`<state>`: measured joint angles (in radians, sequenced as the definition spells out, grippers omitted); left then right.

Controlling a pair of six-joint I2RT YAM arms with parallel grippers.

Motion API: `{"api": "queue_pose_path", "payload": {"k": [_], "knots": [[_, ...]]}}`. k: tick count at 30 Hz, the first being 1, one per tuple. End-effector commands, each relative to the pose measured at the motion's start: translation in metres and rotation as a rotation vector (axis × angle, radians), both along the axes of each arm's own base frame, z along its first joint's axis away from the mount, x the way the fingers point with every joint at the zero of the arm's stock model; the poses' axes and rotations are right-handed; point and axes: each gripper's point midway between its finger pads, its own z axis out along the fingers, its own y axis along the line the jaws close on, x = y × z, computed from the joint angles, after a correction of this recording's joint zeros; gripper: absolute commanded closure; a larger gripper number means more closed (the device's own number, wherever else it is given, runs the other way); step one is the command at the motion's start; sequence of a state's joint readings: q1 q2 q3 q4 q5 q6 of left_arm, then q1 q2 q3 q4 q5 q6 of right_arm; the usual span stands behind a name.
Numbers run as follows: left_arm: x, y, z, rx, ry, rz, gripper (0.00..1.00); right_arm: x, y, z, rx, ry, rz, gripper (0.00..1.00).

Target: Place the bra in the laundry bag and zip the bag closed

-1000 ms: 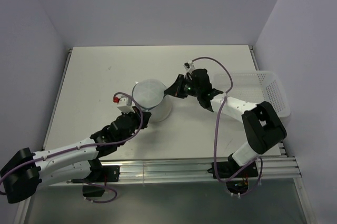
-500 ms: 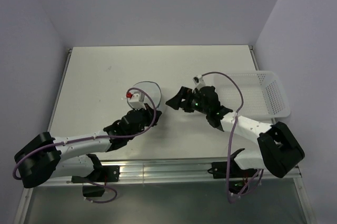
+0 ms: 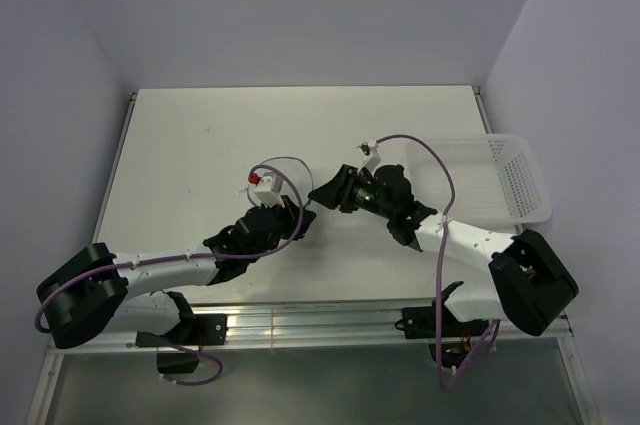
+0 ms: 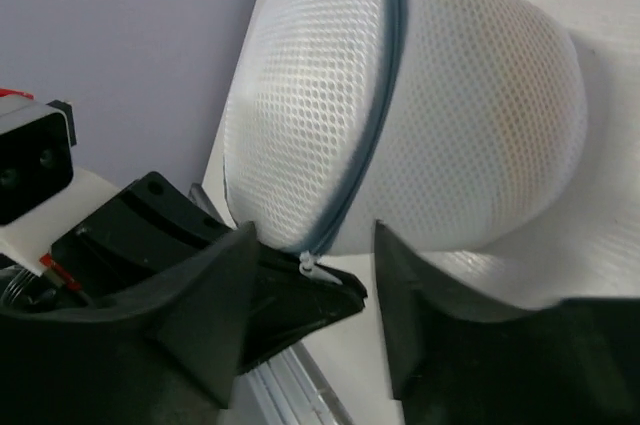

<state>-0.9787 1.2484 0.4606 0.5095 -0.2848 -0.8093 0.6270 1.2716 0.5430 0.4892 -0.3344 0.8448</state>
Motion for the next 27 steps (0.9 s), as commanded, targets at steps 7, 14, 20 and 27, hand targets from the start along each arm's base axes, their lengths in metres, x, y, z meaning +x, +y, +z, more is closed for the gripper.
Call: {"api": "queue_pose_path", "payload": {"k": [7,14,20,27], "knots": [[-0.003,-0.009,0.025,-0.077,-0.034,-0.032,1.0,0.016,0.024,0.01,0.062,0.012,0.008,0.65],[-0.004,0.002,0.017,-0.034,-0.03,-0.006,1.0,0.031,0.018,0.017,0.049,-0.017,-0.035,1.0],[-0.004,0.036,0.002,0.067,-0.029,0.085,1.0,0.06,0.0,0.015,0.009,-0.034,-0.102,1.0],[-0.008,0.071,-0.003,0.124,-0.032,0.165,1.0,0.091,0.0,0.017,-0.066,-0.06,-0.099,1.0]]}}
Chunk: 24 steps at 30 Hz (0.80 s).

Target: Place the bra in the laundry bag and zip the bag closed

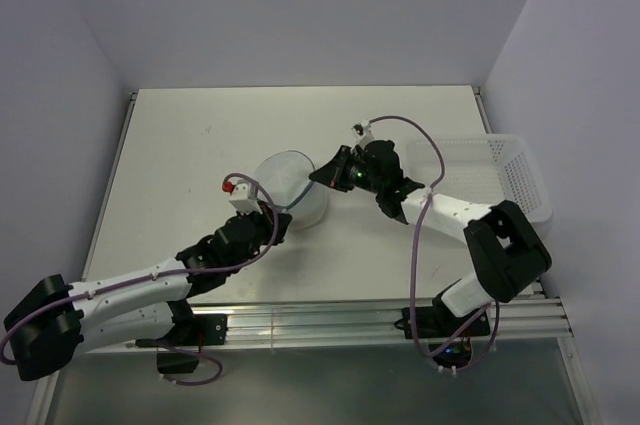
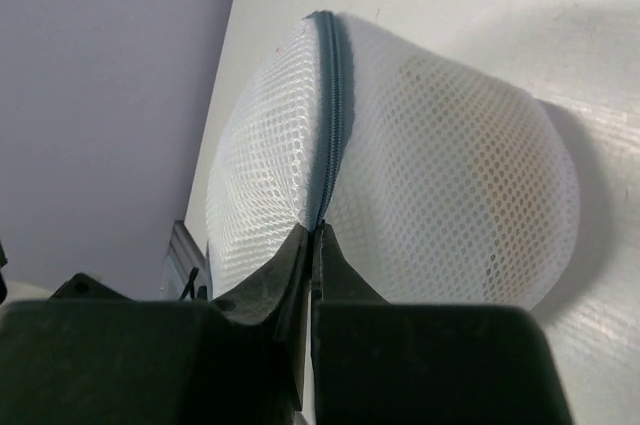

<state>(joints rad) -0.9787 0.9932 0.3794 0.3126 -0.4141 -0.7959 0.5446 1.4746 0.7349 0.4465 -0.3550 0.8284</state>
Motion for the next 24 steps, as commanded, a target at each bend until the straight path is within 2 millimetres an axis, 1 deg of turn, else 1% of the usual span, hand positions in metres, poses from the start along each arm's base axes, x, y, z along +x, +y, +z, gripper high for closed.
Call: {"api": "queue_pose_path", "payload": {"k": [1,2,3,4,5,6,7,8,9,10,11,12,13,14,15,16,17,18,19,20,22,23,24], "knots": [[-0.001,0.022,-0.008,0.082,-0.003,0.054,1.0,0.036,-0.003,0.021,-0.041,-0.098,-0.039,1.0],[-0.002,0.025,-0.009,0.089,0.0,0.058,1.0,0.038,0.0,0.014,-0.058,-0.089,-0.022,1.0],[-0.002,0.028,-0.006,0.086,-0.005,0.063,1.0,0.042,0.003,0.018,-0.065,-0.081,-0.006,1.0],[-0.003,0.029,-0.005,0.076,-0.006,0.065,1.0,0.044,0.006,0.012,-0.078,-0.067,0.011,1.0],[-0.004,0.029,-0.003,0.065,-0.009,0.062,1.0,0.043,0.009,0.013,-0.087,-0.069,0.032,0.99],[-0.003,0.025,0.004,0.033,-0.027,0.055,1.0,0.04,0.013,0.015,-0.087,-0.062,0.054,0.91],[-0.004,0.021,0.008,0.014,-0.032,0.041,1.0,0.034,0.017,0.014,-0.091,-0.062,0.063,0.82],[-0.003,0.017,0.012,-0.006,-0.036,0.034,1.0,0.032,0.015,0.022,-0.088,-0.081,0.052,0.6],[-0.001,0.013,0.009,-0.004,-0.031,0.03,1.0,0.029,0.01,0.016,-0.104,-0.075,0.023,0.5],[0.0,0.005,0.02,-0.038,-0.049,0.012,1.0,0.024,0.009,0.025,-0.096,-0.092,0.018,0.42],[0.002,-0.001,0.015,-0.03,-0.041,0.003,1.0,0.017,0.005,0.018,-0.093,-0.075,0.011,0.31],[0.004,-0.006,0.017,-0.035,-0.044,-0.009,1.0,0.013,0.003,0.017,-0.085,-0.074,0.003,0.26],[0.006,-0.016,0.029,-0.066,-0.065,-0.031,1.0,0.005,0.001,0.029,-0.052,-0.091,0.0,0.23],[0.008,-0.022,0.024,-0.054,-0.059,-0.041,1.0,-0.007,-0.003,0.016,-0.048,-0.076,0.003,0.21],[0.009,-0.026,0.027,-0.058,-0.064,-0.05,1.0,-0.015,-0.004,0.015,-0.034,-0.077,0.008,0.21],[0.011,-0.033,0.036,-0.077,-0.082,-0.064,1.0,-0.025,-0.004,0.024,0.0,-0.092,0.018,0.21],[0.012,-0.036,0.037,-0.077,-0.084,-0.071,1.0,-0.036,0.0,0.024,0.017,-0.101,0.04,0.21],[0.014,-0.039,0.034,-0.068,-0.08,-0.076,1.0,-0.048,-0.003,0.013,0.014,-0.08,0.052,0.21],[0.015,-0.043,0.037,-0.073,-0.084,-0.083,1.0,-0.055,-0.002,0.017,0.033,-0.08,0.063,0.21],[0.015,-0.047,0.033,-0.067,-0.077,-0.095,1.0,-0.063,0.001,0.015,0.039,-0.079,0.081,0.23],[0.015,-0.051,0.031,-0.068,-0.071,-0.106,1.0,-0.066,0.005,0.018,0.045,-0.083,0.103,0.27],[0.014,-0.054,0.028,-0.069,-0.062,-0.119,1.0,-0.066,0.008,0.023,0.047,-0.089,0.107,0.32],[0.014,-0.056,0.027,-0.072,-0.058,-0.124,1.0,-0.065,0.01,0.026,0.049,-0.098,0.11,0.35]]}}
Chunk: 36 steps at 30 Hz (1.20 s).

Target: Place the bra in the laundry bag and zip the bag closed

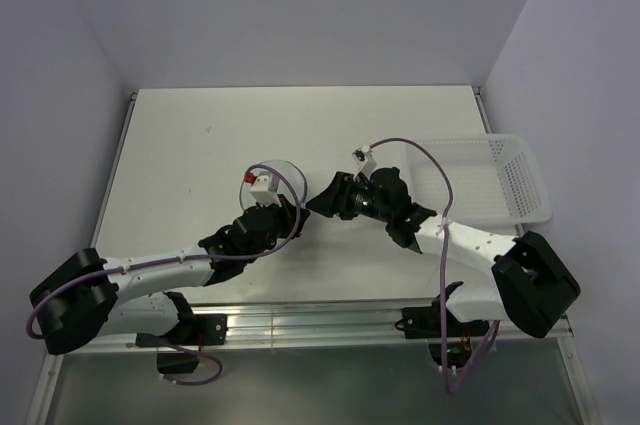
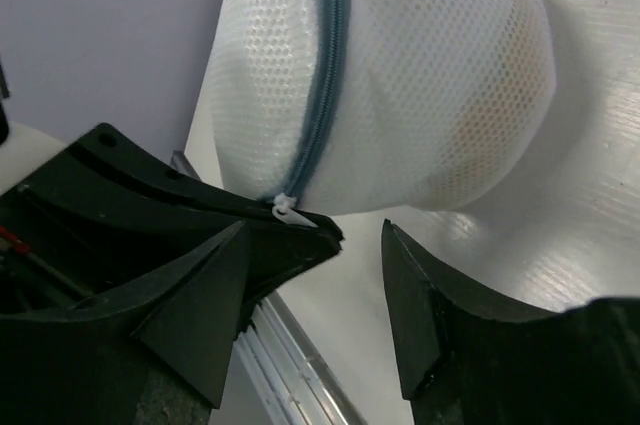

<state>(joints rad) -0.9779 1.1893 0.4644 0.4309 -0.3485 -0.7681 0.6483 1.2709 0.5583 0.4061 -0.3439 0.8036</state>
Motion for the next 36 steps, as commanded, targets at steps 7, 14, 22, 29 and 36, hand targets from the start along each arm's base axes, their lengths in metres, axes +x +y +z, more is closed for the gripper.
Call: {"api": "queue_pose_path", "payload": {"k": [7,14,22,29,36], "knots": [[-0.003,-0.019,0.022,-0.098,-0.03,-0.061,1.0,0.02,0.023,0.033,0.081,-0.069,0.003,0.47],[-0.005,-0.016,0.022,-0.096,-0.033,-0.063,1.0,0.034,0.029,0.029,0.088,-0.046,-0.031,0.76],[-0.007,-0.005,0.014,-0.048,-0.025,-0.046,1.0,0.056,0.014,0.033,0.038,-0.095,-0.114,0.99],[-0.012,0.031,0.008,0.023,-0.018,0.039,1.0,0.084,-0.009,0.03,0.0,-0.099,-0.166,1.0],[-0.018,0.07,-0.013,0.101,0.016,0.137,1.0,0.106,-0.012,0.018,-0.057,-0.092,-0.16,1.0]]}}
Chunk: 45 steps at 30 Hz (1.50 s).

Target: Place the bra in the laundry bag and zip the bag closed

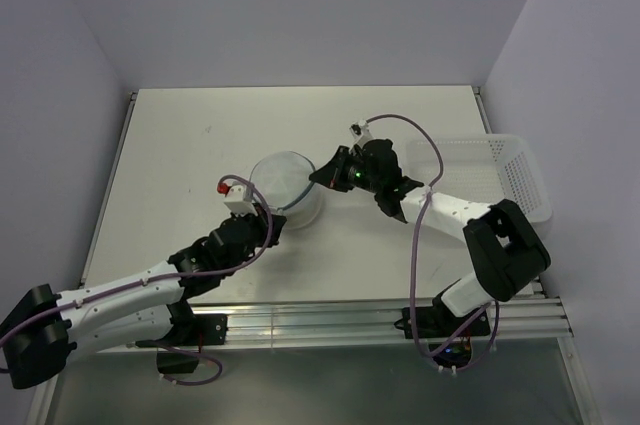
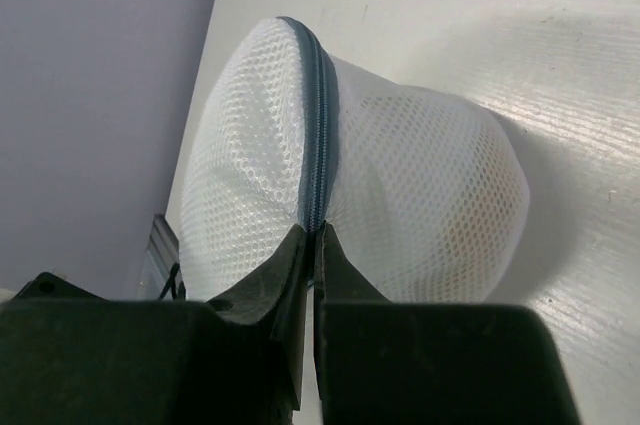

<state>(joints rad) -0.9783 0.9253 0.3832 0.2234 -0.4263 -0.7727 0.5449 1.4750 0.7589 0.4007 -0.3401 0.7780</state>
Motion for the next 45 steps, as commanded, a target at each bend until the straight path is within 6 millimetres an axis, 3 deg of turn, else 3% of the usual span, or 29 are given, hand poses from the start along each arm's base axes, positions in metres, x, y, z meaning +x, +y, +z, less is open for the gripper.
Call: {"api": "queue_pose_path", "payload": {"k": [1,8,17,21,22,23,25,26,29,30,31,32,34,37,39,41,43,44,45], "knots": [[-0.004,0.027,-0.022,0.091,0.034,0.07,1.0,0.034,-0.01,0.008,-0.045,-0.074,-0.06,1.0],[-0.003,0.049,-0.023,0.103,0.043,0.156,1.0,0.045,-0.004,-0.006,-0.064,-0.042,-0.002,1.0],[0.005,0.04,-0.009,0.117,0.005,0.142,1.0,0.037,0.006,-0.015,-0.046,-0.011,0.042,1.0],[0.01,0.045,-0.002,0.114,-0.005,0.185,0.99,0.036,0.007,-0.015,-0.047,-0.005,0.044,1.0],[0.01,0.048,0.002,0.109,-0.01,0.198,0.92,0.035,0.008,-0.015,-0.049,-0.004,0.05,0.97],[0.011,0.049,0.01,0.098,-0.018,0.209,0.73,0.034,0.008,-0.013,-0.051,-0.007,0.054,0.95],[0.01,0.058,0.024,0.101,-0.036,0.231,0.55,0.032,0.008,-0.011,-0.055,-0.014,0.058,0.84],[0.012,0.057,0.045,0.074,-0.057,0.237,0.39,0.031,0.008,-0.003,-0.046,-0.029,0.057,0.77],[0.01,0.061,0.091,0.02,-0.119,0.225,0.16,0.029,0.003,0.019,-0.027,-0.074,0.034,0.51],[0.009,0.063,0.101,0.007,-0.135,0.229,0.16,0.028,0.001,0.024,-0.027,-0.089,0.025,0.44],[0.008,0.067,0.112,-0.008,-0.153,0.236,0.14,0.028,-0.003,0.026,-0.03,-0.095,0.004,0.21],[0.008,0.069,0.125,-0.014,-0.176,0.236,0.01,0.025,-0.007,0.04,-0.019,-0.128,-0.008,0.01],[0.007,0.076,0.142,-0.03,-0.204,0.25,0.01,0.022,-0.015,0.044,-0.028,-0.142,-0.039,0.0],[0.006,0.084,0.155,-0.024,-0.235,0.264,0.01,0.009,-0.03,0.078,-0.002,-0.235,-0.079,0.0],[0.005,0.086,0.162,-0.025,-0.247,0.265,0.01,0.002,-0.041,0.082,-0.007,-0.258,-0.11,0.0],[0.003,0.088,0.173,-0.03,-0.27,0.253,0.01,-0.007,-0.056,0.103,0.002,-0.323,-0.162,0.0],[-0.002,0.084,0.188,-0.052,-0.304,0.204,0.01,-0.015,-0.07,0.1,-0.029,-0.33,-0.201,0.0],[-0.007,0.077,0.193,-0.039,-0.324,0.141,0.01,-0.02,-0.083,0.113,-0.034,-0.378,-0.244,0.0],[-0.01,0.073,0.195,-0.033,-0.331,0.11,0.01,-0.024,-0.091,0.113,-0.051,-0.382,-0.267,0.0]]}}
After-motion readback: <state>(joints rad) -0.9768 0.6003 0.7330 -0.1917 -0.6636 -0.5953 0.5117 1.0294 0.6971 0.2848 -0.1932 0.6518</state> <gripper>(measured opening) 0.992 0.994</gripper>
